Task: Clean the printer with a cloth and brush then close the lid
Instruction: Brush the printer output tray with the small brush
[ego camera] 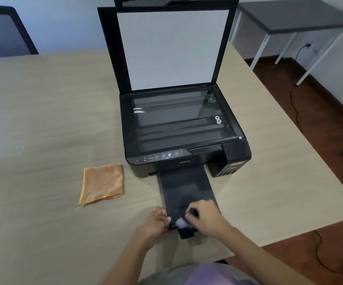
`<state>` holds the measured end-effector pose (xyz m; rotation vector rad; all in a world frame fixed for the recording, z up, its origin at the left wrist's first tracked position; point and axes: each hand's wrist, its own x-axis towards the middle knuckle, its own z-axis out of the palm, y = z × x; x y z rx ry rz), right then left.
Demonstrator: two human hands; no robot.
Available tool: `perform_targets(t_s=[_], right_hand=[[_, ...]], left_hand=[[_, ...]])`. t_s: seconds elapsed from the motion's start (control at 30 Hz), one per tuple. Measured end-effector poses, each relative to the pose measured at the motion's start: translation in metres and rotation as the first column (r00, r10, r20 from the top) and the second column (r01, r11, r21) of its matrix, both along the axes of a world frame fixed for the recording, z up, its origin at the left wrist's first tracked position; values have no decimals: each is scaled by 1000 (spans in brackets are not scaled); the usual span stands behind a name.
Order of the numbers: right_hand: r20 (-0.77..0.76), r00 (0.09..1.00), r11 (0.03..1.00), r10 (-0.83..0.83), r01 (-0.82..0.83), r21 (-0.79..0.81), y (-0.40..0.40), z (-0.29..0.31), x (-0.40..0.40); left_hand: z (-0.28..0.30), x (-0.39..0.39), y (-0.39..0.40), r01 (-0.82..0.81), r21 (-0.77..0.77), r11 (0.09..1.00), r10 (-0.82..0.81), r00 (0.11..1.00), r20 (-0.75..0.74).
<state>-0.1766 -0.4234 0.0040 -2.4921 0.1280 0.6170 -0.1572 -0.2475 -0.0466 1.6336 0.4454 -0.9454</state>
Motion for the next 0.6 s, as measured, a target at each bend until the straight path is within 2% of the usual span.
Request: perform_targets(t_s=[0.03,0.1,0.13,0.17,0.23,0.3,0.33,0.37,0.47,0.5,0.6], right_hand=[[68,991,992,-117,121,-48,-16,0,5],[227,913,921,-338,371,-119,-50,1,16],[285,876,894,-389,433,-113,-57,-1,20],[305,874,901,-378,424,-96,-55,-2,24],[248,953,980,-174,193,-51,-26,-9,28],[139,984,994,108,-108,-7,5,-13,31],[136,977,986,163,-165,7,13,-12,38],[173,975,990,141,-142,-3,15,-11,50],[288,957,993,-13,47,-112,11,-9,85],[283,958,991,47,-9,-134,17,-8,89],[184,888,905,421,-398,-149,45,-3,86]], left_hand=[[0,0,0,-14,-13,1000,14,1000,-6],[0,-1,-1,-43,-32,999,42,999,-12],[-1,-1,-1,-49,-29,998,48,999,-13],[-1,-2,-2,-51,-23,998,51,999,-16],[-2,-2,-1,-40,-10,999,39,999,-20],[-3,-1,0,-11,7,1000,11,1000,-19],[-4,0,0,3,18,1000,-3,1000,-15],[-3,1,0,3,19,1000,-3,1000,-16],[1,2,1,-29,4,1000,29,999,-46],[2,1,0,-28,4,1000,29,998,-50],[2,1,0,-15,25,1000,16,999,-38]])
